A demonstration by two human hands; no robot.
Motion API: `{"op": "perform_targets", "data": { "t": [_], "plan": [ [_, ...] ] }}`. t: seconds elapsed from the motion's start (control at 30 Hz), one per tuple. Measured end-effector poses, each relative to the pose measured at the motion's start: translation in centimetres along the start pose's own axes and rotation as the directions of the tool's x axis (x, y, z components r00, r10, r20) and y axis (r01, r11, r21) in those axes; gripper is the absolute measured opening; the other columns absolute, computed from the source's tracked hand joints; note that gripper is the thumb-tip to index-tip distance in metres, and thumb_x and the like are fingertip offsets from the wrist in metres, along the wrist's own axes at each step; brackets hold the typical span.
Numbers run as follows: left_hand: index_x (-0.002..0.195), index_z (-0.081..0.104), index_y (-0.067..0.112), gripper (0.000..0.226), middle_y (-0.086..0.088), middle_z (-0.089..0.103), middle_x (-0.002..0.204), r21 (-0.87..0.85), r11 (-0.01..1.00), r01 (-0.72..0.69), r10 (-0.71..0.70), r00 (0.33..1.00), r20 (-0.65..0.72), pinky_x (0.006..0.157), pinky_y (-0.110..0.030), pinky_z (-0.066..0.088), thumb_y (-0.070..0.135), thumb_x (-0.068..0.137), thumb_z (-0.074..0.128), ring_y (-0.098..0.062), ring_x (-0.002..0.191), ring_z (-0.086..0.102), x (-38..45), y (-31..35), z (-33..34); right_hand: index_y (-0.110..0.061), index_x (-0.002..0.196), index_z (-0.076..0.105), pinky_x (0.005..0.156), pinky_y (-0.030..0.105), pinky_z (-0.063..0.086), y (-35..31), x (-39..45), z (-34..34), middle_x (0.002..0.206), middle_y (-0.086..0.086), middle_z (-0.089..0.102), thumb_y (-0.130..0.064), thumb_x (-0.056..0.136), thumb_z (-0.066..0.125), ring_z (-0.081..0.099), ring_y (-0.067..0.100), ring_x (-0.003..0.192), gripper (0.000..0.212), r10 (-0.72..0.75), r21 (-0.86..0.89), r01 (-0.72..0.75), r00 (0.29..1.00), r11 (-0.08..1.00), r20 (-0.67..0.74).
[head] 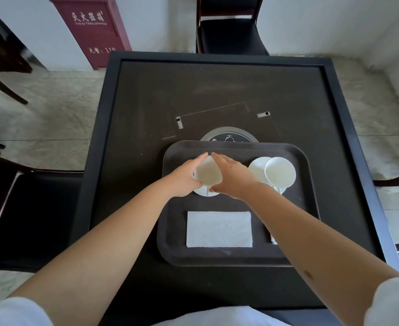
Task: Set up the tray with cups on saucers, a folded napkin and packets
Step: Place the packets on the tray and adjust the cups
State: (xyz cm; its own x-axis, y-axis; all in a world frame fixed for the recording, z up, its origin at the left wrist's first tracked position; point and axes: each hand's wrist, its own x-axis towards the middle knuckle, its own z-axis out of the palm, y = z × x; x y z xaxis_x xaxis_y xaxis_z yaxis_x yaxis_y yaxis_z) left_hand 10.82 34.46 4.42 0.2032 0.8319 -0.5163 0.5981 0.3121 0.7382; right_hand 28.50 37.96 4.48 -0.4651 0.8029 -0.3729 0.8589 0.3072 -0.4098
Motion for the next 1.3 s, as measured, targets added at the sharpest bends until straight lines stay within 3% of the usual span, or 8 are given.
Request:
{"op": "perform_targets", "data": {
  "t": [0.1,0.27,0.53,0.8,0.97,1.07,1.2,1.3],
  "plan": [
    [0.154,0.013,0.029,0.084,0.001,0.034,0.153,-0.088,0.994,0.059,-0.061,0.998,-0.024,0.1,-0.032,0.044,0.006,0.09,0.062,-0.021,0.13,0.042,-0.1,0.2,0.2,-0.031,0.151,0.014,0.09,0.043,0.049,-0.3,0.0,-0.2,0.145,0.002,0.044,-0.048,0.067,0.082,0.053,0.029,0.121,0.109,0.046,-0.075,-0.044,0.999,0.996,0.025],
    [0.138,0.04,0.023,0.057,0.001,0.055,0.128,-0.076,0.984,0.159,-0.171,0.967,-0.189,0.07,-0.022,0.041,0.015,0.088,0.065,-0.015,0.101,0.05,0.0,0.6,1.2,-0.027,0.143,0.023,0.078,0.042,0.054,-1.1,-0.1,-0.5,0.13,0.005,0.053,-0.057,0.066,0.077,0.062,0.031,0.102,0.099,0.09,-0.178,-0.084,0.996,0.98,0.026],
    [0.137,0.05,0.023,0.05,-0.007,0.062,0.124,0.21,0.961,0.177,-0.124,0.962,-0.243,0.086,-0.044,0.053,0.008,0.09,0.051,-0.03,0.108,0.056,0.1,2.1,0.9,-0.018,0.116,0.033,0.059,0.035,0.04,-1.4,-0.4,-0.9,0.091,0.002,0.052,-0.061,0.076,0.068,0.054,0.027,0.075,0.068,0.143,-0.189,-0.126,0.987,0.974,0.079],
    [0.145,0.04,0.027,0.051,-0.011,0.054,0.134,0.435,0.886,0.16,-0.053,0.967,-0.249,0.093,-0.046,0.049,0.014,0.097,0.047,-0.032,0.117,0.053,0.1,2.7,0.7,-0.015,0.1,0.042,0.055,0.034,0.036,-0.4,0.4,-1.0,0.088,0.011,0.059,-0.015,0.095,0.045,0.049,0.031,0.069,0.006,0.141,-0.164,-0.146,0.989,0.976,-0.037],
    [0.133,0.051,0.022,0.04,-0.003,0.058,0.131,0.299,0.952,0.073,0.069,0.897,-0.437,0.09,-0.041,0.05,0.02,0.094,0.059,-0.025,0.115,0.055,-0.8,1.8,1.3,-0.016,0.092,0.037,0.052,0.032,0.033,0.2,-0.3,0.4,0.073,0.006,0.051,-0.009,0.092,0.044,0.049,0.028,0.062,0.01,0.285,0.023,-0.284,0.956,0.959,-0.065],
    [0.126,0.052,0.021,0.04,-0.002,0.053,0.126,0.113,0.989,0.099,-0.019,0.827,-0.561,0.084,-0.036,0.049,0.027,0.089,0.066,-0.022,0.108,0.054,-1.8,0.7,3.1,-0.014,0.102,0.042,0.051,0.032,0.033,0.2,-0.7,0.9,0.08,0.012,0.06,-0.007,0.091,0.039,0.05,0.029,0.063,0.014,0.333,0.144,-0.32,0.94,0.936,-0.071],
    [0.121,0.051,0.021,0.031,-0.003,0.061,0.112,-0.032,0.986,0.161,-0.156,0.857,-0.49,0.067,-0.024,0.044,0.028,0.093,0.061,-0.018,0.091,0.056,-1.6,0.2,4.2,-0.029,0.141,0.037,0.058,0.034,0.051,-0.7,-1.5,1.5,0.088,0.014,0.067,-0.01,0.089,0.035,0.064,0.03,0.068,0.055,0.334,0.302,-0.311,0.942,0.901,-0.029],
    [0.123,0.055,0.02,0.029,-0.004,0.064,0.114,-0.066,0.985,0.159,-0.17,0.832,-0.527,0.068,-0.023,0.044,0.018,0.094,0.058,-0.019,0.094,0.058,-1.1,0.2,3.7,-0.023,0.138,0.044,0.062,0.036,0.055,-1.2,-2.2,1.9,0.079,0.012,0.068,-0.012,0.091,0.034,0.067,0.027,0.065,0.049,0.368,0.386,-0.337,0.93,0.859,-0.006]
  ]
}}
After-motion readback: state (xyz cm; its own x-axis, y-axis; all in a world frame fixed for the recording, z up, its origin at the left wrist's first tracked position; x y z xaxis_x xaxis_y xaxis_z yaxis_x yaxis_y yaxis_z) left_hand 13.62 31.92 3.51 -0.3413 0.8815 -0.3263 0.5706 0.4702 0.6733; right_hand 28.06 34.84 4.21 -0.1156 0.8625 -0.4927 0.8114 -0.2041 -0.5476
